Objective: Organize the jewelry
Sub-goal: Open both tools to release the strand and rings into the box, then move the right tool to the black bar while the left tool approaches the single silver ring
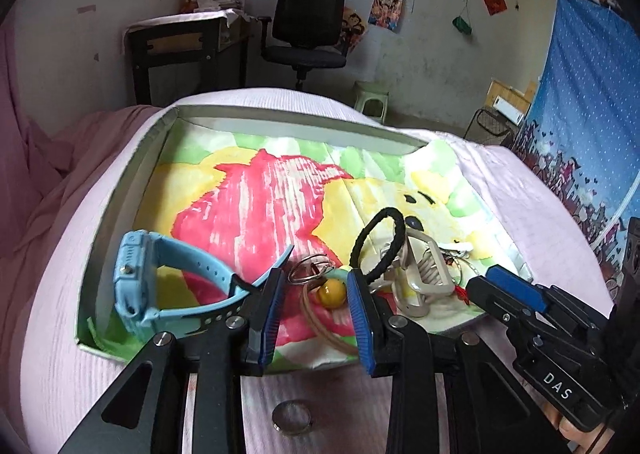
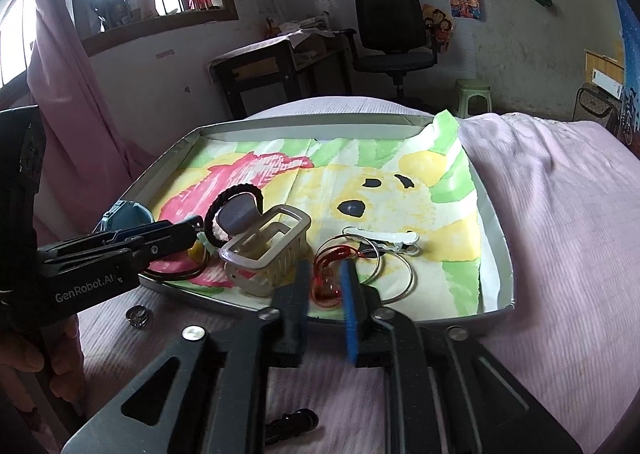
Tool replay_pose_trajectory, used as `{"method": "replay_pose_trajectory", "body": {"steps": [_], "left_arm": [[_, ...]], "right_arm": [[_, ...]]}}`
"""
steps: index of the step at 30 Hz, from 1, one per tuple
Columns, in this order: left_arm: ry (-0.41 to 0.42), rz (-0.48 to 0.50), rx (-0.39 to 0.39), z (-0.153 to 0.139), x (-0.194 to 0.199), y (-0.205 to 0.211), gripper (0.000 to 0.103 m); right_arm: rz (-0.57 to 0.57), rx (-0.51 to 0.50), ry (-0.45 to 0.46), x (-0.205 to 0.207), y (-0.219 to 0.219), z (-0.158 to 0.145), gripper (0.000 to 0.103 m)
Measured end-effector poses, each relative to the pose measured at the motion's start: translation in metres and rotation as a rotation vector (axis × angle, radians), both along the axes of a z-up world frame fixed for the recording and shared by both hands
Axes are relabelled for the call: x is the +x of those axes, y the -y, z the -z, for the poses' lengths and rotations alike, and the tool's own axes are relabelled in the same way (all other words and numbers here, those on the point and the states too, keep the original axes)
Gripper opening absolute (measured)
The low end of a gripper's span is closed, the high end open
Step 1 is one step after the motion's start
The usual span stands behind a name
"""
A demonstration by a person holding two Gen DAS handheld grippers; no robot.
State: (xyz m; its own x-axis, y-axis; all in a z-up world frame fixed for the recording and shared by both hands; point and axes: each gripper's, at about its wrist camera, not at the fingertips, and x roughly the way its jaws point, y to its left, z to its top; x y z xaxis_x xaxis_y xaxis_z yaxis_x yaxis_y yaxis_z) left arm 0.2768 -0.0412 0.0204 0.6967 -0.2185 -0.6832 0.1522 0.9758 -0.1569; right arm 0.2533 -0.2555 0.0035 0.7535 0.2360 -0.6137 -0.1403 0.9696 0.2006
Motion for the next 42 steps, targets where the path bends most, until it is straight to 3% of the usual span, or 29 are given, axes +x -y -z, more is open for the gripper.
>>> {"method": "replay_pose_trajectory", "body": {"steps": [4, 7, 9, 16, 21, 26, 32, 42], "left_arm": [[0.037, -0.006, -0.046, -0.005, -0.018, -0.008, 0.056], [0.081, -0.030, -0.042, -0.009, -0.032, -0.013, 0.065], [0.101, -0.036, -0.046, -0.013, -0.041, -0.016, 0.069], [0.214, -0.086, -0.004, -0.025, -0.081, -0.025, 0.099], [0.276, -0.117, -0.005, -0.029, -0.105, -0.033, 0.102], [0.326, -0.120, 0.019, -0.030, -0.126, -0.034, 0.102], [0.346, -0.117, 0.073, -0.029, -0.145, -0.030, 0.102], [0.334, -0.103, 0.114, -0.017, -0.163, -0.032, 0.102]], "right_arm": [[0.014, 0.002, 0.045, -0.011, 0.003, -0.008, 0.037], [0.026, -0.003, 0.078, -0.020, 0.006, -0.016, 0.042], [0.033, 0.002, 0.111, -0.030, 0.009, -0.022, 0.051], [0.004, -0.005, 0.218, -0.065, 0.012, -0.042, 0.077], [-0.010, -0.007, 0.283, -0.088, 0.011, -0.051, 0.094], [-0.008, 0.012, 0.329, -0.107, 0.013, -0.053, 0.102], [-0.017, 0.008, 0.341, -0.126, 0.011, -0.050, 0.102], [-0.004, -0.057, 0.286, -0.145, 0.011, -0.032, 0.102]]}}
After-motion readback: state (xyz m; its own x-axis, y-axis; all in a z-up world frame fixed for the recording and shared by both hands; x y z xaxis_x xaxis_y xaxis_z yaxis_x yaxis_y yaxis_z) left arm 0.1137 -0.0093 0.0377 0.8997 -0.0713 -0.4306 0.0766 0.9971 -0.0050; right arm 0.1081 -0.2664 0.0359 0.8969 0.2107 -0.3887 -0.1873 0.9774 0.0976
